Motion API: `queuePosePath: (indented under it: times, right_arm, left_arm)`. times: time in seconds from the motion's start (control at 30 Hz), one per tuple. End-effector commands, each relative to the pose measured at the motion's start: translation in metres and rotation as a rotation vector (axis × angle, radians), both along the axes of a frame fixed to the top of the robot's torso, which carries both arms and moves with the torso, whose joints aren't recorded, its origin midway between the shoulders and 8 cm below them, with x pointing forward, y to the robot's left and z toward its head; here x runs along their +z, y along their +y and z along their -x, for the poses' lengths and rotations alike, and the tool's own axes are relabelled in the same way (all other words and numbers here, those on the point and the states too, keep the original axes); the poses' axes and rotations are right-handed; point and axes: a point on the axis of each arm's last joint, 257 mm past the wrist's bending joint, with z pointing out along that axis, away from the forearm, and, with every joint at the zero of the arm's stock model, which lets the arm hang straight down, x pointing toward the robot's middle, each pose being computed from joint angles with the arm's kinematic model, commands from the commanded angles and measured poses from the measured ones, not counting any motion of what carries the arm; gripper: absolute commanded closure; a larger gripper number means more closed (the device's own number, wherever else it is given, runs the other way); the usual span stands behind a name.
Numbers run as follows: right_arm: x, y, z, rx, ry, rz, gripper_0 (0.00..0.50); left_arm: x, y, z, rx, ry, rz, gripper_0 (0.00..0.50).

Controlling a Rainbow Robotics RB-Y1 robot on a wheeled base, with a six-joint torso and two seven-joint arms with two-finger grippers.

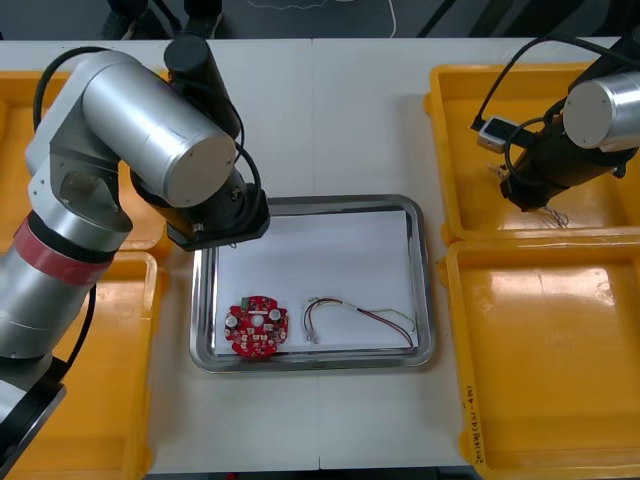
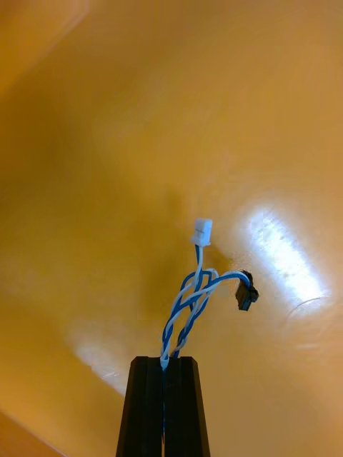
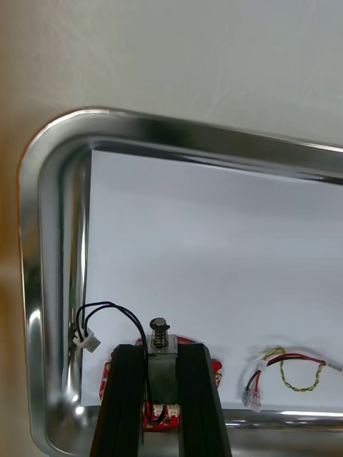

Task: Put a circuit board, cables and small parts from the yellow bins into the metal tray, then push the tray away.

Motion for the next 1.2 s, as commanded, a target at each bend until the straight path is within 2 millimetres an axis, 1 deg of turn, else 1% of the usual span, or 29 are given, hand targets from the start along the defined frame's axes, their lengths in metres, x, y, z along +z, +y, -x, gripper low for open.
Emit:
queuePosePath:
  times: [0.03, 0.23, 0.37, 0.4, 0.43, 0.47, 0.5, 0.57, 0.63, 0.73, 0.77, 1.0, 1.03, 1.1, 1.2]
  right_arm:
    - [0.045, 0.008, -0.025, 0.016, -0.103, -0.012, 0.5]
    - [0.038, 0.015, -0.028, 0.014, -0.107, 0.01, 0.5]
    - [0.031, 0.019, -0.03, 0.018, -0.109, 0.015, 0.5]
    - [0.03, 0.019, -0.031, 0.018, -0.112, 0.023, 0.486]
    - [0.03, 0.02, -0.032, 0.02, -0.116, 0.032, 0.363]
    - [0.028, 0.021, -0.032, 0.022, -0.114, 0.036, 0.263]
    - [0.029, 0.021, -0.032, 0.023, -0.116, 0.035, 0.228]
    - [0.029, 0.022, -0.032, 0.026, -0.114, 0.035, 0.118]
    - [0.028, 0.021, -0.03, 0.028, -0.108, 0.037, 0.06]
    - [0.027, 0.017, -0.027, 0.028, -0.092, 0.047, 0.009]
    - [0.027, 0.015, -0.026, 0.028, -0.089, 0.048, 0.0]
    - [0.031, 0.0, -0.022, 0.034, -0.074, 0.066, 0.0]
    - [0.031, -0.005, -0.02, 0.033, -0.067, 0.072, 0.0]
    - [0.029, -0.009, -0.016, 0.036, -0.054, 0.077, 0.0]
    - [0.023, -0.017, -0.011, 0.036, -0.038, 0.082, 0.0]
  left_arm:
    - [-0.019, -0.018, 0.003, -0.087, 0.022, -0.018, 0.5]
    - [-0.036, -0.027, -0.004, -0.115, 0.011, -0.011, 0.5]
    - [-0.045, -0.028, -0.006, -0.123, 0.005, -0.003, 0.5]
    - [-0.048, -0.026, -0.006, -0.132, 0.002, -0.008, 0.5]
    - [-0.052, -0.024, -0.004, -0.144, 0.006, -0.017, 0.5]
    - [-0.055, -0.022, -0.004, -0.155, 0.006, -0.025, 0.5]
    - [-0.056, -0.021, -0.004, -0.155, 0.005, -0.027, 0.5]
    - [-0.06, -0.019, -0.004, -0.156, 0.0, -0.025, 0.5]
    - [-0.063, -0.018, -0.004, -0.157, -0.001, -0.027, 0.5]
    - [-0.066, -0.017, -0.003, -0.163, 0.0, -0.03, 0.5]
    - [-0.067, -0.016, -0.002, -0.165, 0.003, -0.032, 0.5]
    - [-0.073, -0.014, -0.002, -0.172, -0.003, -0.036, 0.494]
    - [-0.072, -0.014, -0.002, -0.174, -0.004, -0.036, 0.491]
    - [-0.073, -0.015, -0.002, -0.177, -0.003, -0.036, 0.477]
    - [-0.074, -0.014, -0.001, -0.179, -0.002, -0.036, 0.421]
